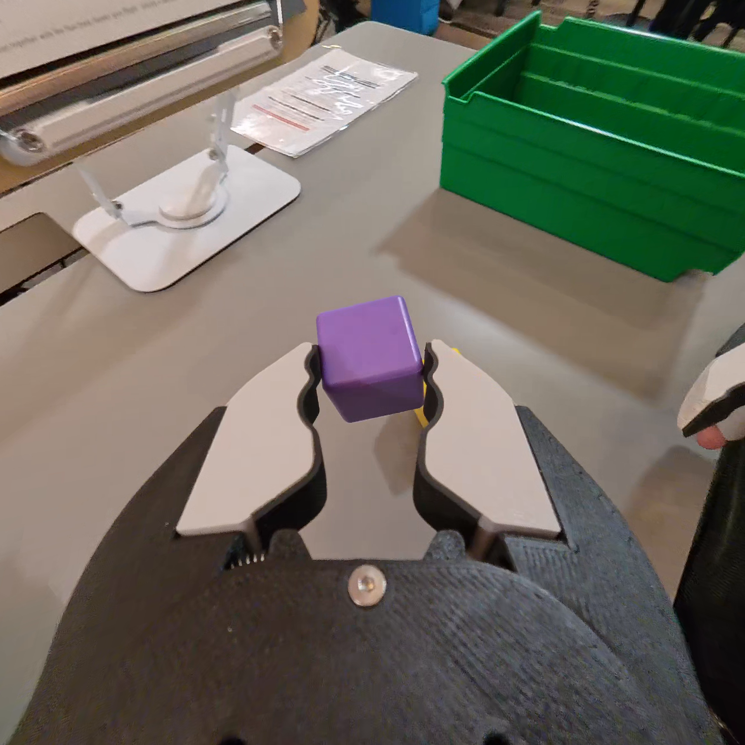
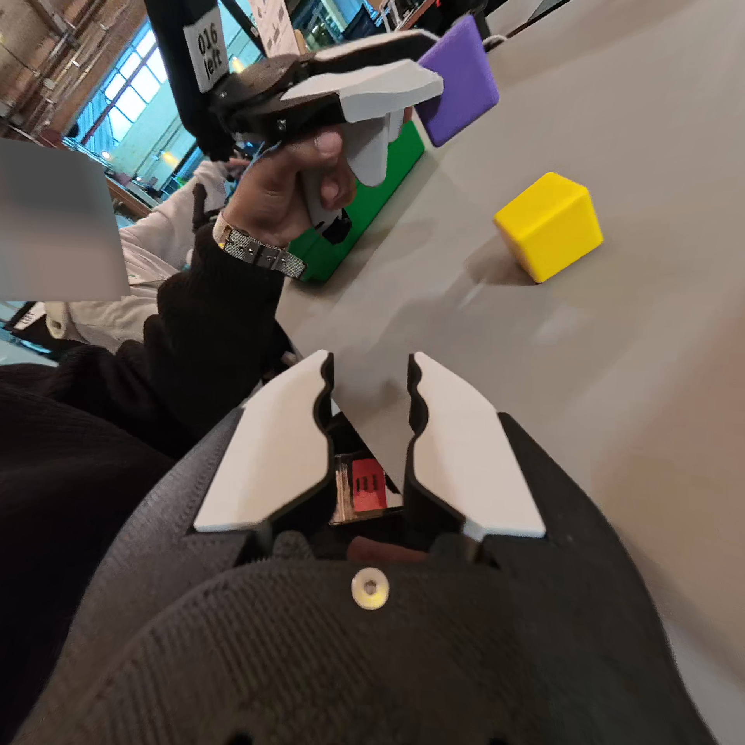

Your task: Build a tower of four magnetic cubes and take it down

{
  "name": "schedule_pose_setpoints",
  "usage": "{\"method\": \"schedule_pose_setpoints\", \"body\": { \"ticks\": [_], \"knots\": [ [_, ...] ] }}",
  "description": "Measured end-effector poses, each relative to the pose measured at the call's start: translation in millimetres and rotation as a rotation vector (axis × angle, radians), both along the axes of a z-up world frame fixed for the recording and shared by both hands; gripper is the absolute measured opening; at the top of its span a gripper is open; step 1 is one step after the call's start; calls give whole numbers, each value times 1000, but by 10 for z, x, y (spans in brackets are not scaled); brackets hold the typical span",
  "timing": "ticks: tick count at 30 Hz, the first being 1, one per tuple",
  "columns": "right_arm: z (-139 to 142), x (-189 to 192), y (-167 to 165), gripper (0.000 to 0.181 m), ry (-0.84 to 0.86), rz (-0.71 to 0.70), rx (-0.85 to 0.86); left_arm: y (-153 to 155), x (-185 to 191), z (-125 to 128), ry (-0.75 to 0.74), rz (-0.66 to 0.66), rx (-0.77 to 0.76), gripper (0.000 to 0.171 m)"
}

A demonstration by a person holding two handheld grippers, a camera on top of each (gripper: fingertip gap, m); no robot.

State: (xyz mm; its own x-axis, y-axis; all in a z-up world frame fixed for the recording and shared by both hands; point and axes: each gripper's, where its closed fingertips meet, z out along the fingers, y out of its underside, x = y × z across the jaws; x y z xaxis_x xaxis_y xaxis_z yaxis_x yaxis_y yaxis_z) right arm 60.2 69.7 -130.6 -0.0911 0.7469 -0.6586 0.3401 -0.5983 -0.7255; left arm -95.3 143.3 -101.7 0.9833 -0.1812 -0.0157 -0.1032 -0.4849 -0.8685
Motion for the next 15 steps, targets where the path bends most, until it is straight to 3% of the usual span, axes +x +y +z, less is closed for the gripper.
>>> {"method": "schedule_pose_setpoints", "body": {
  "ticks": [6, 11, 15],
  "knots": [
    [-35, 111, 66, 35, -14, -53, 26, 106, 228, -36, 17, -164, -40, 52],
    [-32, 177, 106, 35, -9, -80, -16, 71, 408, -199, 52, -319, -105, 53],
    [-43, 261, 121, 35, -16, -104, -4, 28, 532, -192, 105, -464, -102, 53]
  ]
}}
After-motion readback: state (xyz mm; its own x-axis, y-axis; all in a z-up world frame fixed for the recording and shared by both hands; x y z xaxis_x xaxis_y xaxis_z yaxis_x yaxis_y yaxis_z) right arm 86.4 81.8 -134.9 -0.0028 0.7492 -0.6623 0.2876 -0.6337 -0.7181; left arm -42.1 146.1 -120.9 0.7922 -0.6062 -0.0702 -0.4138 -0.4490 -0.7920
